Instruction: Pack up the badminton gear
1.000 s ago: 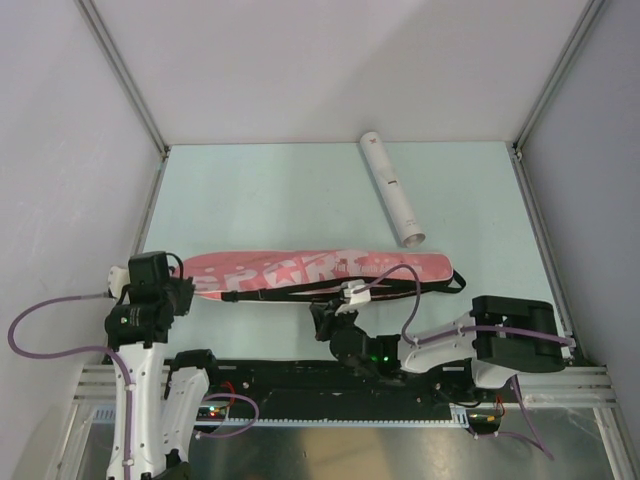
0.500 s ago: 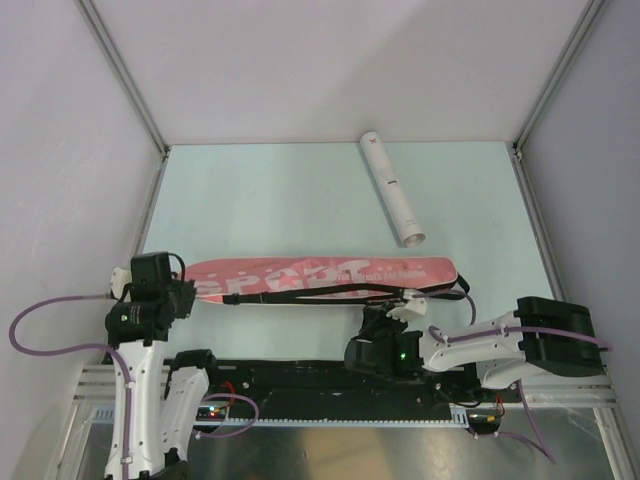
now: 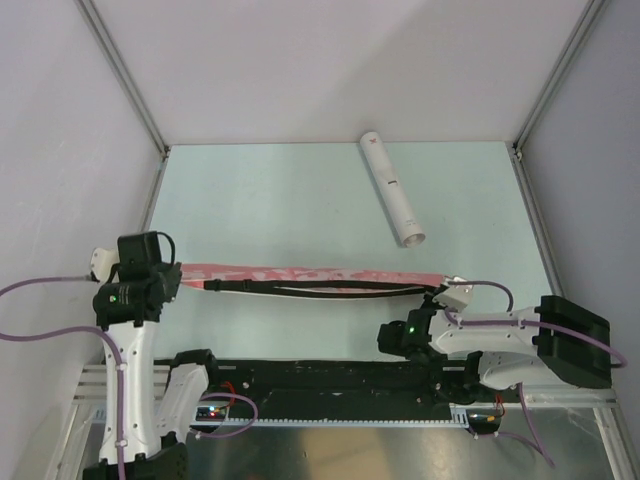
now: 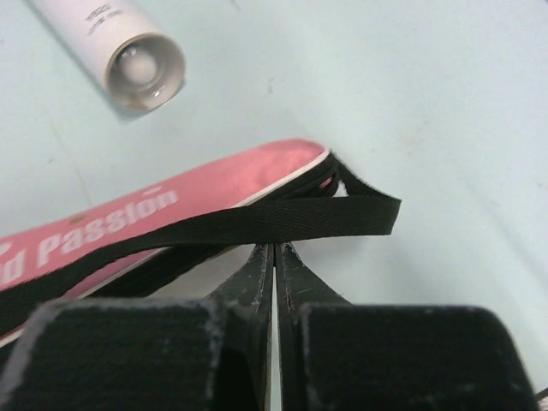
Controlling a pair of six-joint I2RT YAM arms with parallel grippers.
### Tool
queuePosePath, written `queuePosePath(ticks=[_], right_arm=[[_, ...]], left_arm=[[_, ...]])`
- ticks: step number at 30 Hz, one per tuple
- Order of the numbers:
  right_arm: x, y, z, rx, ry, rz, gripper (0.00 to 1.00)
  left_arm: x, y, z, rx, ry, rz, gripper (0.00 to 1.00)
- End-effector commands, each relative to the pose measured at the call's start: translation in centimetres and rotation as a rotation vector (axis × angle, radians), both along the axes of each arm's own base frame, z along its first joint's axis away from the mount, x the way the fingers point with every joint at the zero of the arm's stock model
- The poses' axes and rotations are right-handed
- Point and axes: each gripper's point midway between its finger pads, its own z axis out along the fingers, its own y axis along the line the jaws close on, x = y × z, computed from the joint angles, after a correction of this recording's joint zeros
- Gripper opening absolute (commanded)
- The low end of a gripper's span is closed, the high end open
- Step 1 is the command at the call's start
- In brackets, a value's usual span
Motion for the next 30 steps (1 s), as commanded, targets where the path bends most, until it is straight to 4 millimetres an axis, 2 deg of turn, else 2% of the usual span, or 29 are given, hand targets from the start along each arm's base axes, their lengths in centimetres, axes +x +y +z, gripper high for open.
queuePosePath(ticks=[1,8,12,18,22,27,30], right_arm=[[0.8,-4.1,4.1,0.108,-0.194,-0.140,0.00],[1.3,-6.3,5.0,0.082,-0.193,-0.232,0.00],[1.5,-7.1,5.1,0.080,-0.174,-0.273,0.00],[1.3,-8.1,5.2,0.102,-0.156,-0.299,0.00],[1.7,-7.5,5.7,0.098,-0.143,-0.257,0.00],[2.4,-5.8,5.4,0.130,-0.099,-0.186,0.00],[2.5,-5.7,5.2,0.118,-0.043,-0.160,0.00]], left_arm=[[0.4,3.9,3.2,0.166,-0.052,0.119,0.00],[0.7,6.6,3.9,0.211,0.027,0.176,0.00],[1.6,7.6,5.2,0.224,0.031,0.191,0.00],[2.9,9.2,5.8,0.219,0.067,0.200,0.00],[5.5,9.0,6.0,0.205,0.023,0.125,0.00],[9.7,8.0,4.8,0.172,-0.057,-0.032,0.00],[11.4,8.6,4.6,0.212,-0.069,-0.075,0.00]])
